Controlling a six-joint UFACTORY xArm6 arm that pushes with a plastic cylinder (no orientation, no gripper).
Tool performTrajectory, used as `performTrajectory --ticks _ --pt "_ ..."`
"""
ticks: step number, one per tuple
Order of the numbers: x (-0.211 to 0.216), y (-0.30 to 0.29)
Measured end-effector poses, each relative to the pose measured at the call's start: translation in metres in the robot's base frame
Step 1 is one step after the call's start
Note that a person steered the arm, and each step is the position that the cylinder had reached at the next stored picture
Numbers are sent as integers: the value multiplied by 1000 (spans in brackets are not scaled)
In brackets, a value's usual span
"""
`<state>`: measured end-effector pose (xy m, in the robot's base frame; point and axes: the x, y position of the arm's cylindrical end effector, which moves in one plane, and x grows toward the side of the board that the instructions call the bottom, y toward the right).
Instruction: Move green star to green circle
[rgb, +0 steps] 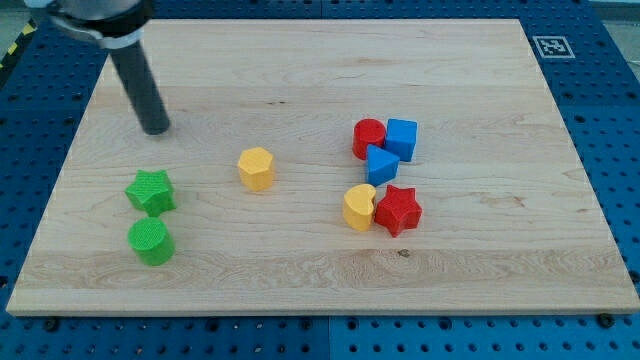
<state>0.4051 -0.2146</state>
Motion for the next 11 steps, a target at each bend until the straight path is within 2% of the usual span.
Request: performTrajectory --ticks 5,8,11 --pt "38 0" --pt "89 17" --pt "91 23"
